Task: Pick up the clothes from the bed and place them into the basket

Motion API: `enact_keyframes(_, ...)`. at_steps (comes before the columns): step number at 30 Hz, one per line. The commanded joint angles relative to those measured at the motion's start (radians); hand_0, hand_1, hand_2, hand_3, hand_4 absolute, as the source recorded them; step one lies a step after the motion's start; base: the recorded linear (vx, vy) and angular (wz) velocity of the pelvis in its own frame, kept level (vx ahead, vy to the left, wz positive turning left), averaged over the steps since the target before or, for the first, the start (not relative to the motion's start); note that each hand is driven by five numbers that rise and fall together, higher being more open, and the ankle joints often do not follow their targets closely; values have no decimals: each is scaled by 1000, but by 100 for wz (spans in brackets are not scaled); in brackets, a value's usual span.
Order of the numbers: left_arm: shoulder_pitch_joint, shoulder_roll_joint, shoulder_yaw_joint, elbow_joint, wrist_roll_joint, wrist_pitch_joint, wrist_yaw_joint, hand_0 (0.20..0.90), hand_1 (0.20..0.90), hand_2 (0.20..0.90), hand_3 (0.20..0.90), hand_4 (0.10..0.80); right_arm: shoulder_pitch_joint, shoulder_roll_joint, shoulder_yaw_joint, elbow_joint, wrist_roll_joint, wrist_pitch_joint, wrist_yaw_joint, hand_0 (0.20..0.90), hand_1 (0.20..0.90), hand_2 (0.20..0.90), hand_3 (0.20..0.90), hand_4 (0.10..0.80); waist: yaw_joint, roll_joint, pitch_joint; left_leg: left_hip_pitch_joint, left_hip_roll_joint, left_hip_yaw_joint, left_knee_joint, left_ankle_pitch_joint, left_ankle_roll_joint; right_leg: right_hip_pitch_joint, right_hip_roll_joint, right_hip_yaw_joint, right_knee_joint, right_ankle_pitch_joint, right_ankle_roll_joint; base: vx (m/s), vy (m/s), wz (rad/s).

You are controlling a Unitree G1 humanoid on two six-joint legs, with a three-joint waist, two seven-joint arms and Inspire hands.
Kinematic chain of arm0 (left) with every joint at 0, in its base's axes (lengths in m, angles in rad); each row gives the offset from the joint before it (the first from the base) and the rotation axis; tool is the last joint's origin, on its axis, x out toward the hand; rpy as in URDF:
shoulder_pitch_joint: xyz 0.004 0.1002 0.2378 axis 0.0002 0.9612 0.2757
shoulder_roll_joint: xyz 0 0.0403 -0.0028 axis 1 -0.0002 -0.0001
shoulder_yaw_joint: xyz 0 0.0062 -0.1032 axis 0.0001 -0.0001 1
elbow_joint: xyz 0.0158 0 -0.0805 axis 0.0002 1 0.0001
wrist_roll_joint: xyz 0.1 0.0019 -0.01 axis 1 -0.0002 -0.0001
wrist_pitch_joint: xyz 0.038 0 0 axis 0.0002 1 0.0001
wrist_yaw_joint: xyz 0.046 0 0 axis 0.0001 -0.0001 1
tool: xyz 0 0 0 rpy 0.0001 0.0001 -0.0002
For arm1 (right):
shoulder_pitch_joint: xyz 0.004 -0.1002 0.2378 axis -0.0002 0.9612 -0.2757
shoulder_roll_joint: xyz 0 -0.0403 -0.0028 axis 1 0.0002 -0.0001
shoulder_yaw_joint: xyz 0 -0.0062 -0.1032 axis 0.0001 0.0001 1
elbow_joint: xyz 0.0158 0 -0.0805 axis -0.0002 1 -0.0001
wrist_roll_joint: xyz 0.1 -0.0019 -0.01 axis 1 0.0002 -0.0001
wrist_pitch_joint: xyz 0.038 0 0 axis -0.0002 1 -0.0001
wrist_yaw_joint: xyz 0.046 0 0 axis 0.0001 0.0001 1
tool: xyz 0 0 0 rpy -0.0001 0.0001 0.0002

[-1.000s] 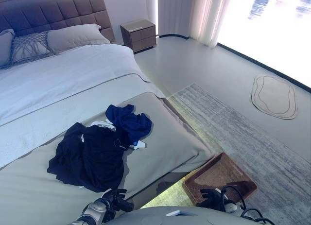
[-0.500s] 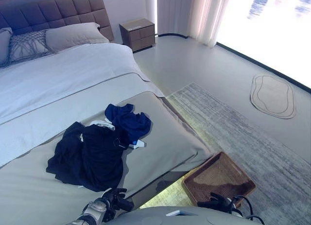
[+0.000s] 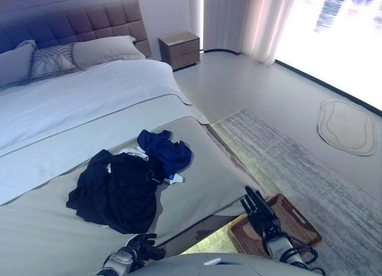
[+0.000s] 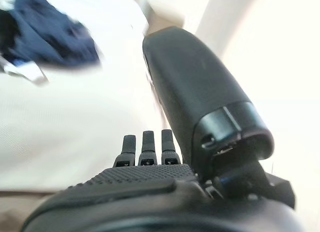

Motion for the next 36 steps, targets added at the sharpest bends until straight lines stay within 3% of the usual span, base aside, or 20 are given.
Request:
enact_keyframes(1, 31, 34, -63, 51, 13, 16, -5, 900, 900, 900, 900, 800, -149, -35, 13, -124, -261, -85, -21, 900, 900, 900, 900, 800, 47, -49, 27, 69, -100, 9, 7, -150, 77, -61, -5, 50, 31, 42, -4, 66, 48, 25)
enact_keyframes(8, 35, 47, -88, 17, 21, 13, 6, 900, 900, 900, 900, 800, -319, -186, 200, -243, -824, -50, -204, 900, 900, 900, 900, 800, 117, -71, 65, 32, -107, -33, 7, -128, 82, -88, -27, 11, 59, 39, -3, 55, 60, 18)
enact_keyframes(11, 20, 55, -100, 11, 11, 7, 12, 900, 900, 900, 900, 800, -403, -217, 256, -263, -948, -11, -285, 900, 900, 900, 900, 800, 140, -78, 90, 10, -112, -56, 21, -123, 88, -104, -35, 5, 86, 33, -4, 12, 67, 29)
enact_keyframes(15, -42, 83, -112, -6, -13, 12, 2, 900, 900, 900, 900, 800, -568, -255, 343, -227, -1142, 115, -403, 900, 900, 900, 900, 800, 194, -82, 147, -49, -119, -117, 65, -115, 104, -159, -60, -26, 187, 27, 8, -1, 46, 37)
enact_keyframes(17, -49, 90, -113, -9, -11, 15, -1, 900, 900, 900, 900, 800, -596, -259, 354, -210, -1152, 135, -420, 900, 900, 900, 900, 800, 201, -85, 156, -56, -121, -127, 73, -115, 106, -164, -65, -33, 203, 28, 12, 61, 8, 41)
enact_keyframes(18, -65, 109, -120, -13, -19, 19, -7, 900, 900, 900, 900, 800, -656, -269, 373, -162, -1210, 205, -449, 900, 900, 900, 900, 800, 224, -89, 175, -73, -123, -144, 92, -113, 108, -172, -77, -45, 230, 32, 19, 63, -6, 59)
enact_keyframes(20, -93, 147, -132, -11, -34, 1, -11, 900, 900, 900, 900, 800, -770, -296, 388, -10, -1223, 263, -504, 900, 900, 900, 900, 800, 266, -92, 213, -127, -127, -165, 126, -112, 111, -202, -97, -63, 273, 41, 23, -7, -24, 63)
enact_keyframes(25, -168, 189, -145, -5, -68, -20, -1, 900, 900, 900, 900, 800, -952, -322, 373, 248, -1175, 315, -593, 900, 900, 900, 900, 800, 333, -91, 298, -257, -136, -195, 184, -105, 112, -266, -112, -94, 310, 35, 20, -104, -84, 55)
enact_keyframes(29, -195, 214, -132, -22, -103, -44, 9, 900, 900, 900, 900, 800, -1042, -371, 385, 347, -1092, 392, -542, 900, 900, 900, 900, 800, 369, -83, 365, -380, -140, -201, 247, -98, 108, -337, -119, -126, 336, 23, 10, -71, -47, 20)
enact_keyframes(30, -193, 218, -127, -27, -117, -52, 11, 900, 900, 900, 900, 800, -1049, -380, 394, 358, -1082, 418, -519, 900, 900, 900, 900, 800, 376, -84, 378, -392, -139, -202, 266, -122, 104, -353, -120, -120, 359, 1, 16, -18, -50, 10)
enact_keyframes(36, -182, 242, -74, -141, -209, -95, 25, 900, 900, 900, 900, 800, -1115, -456, 438, 415, -1054, 538, -419, 900, 900, 900, 900, 800, 396, -61, 476, -554, -160, -215, 420, -144, 120, -539, -133, -134, 530, -36, 0, -38, 11, 11)
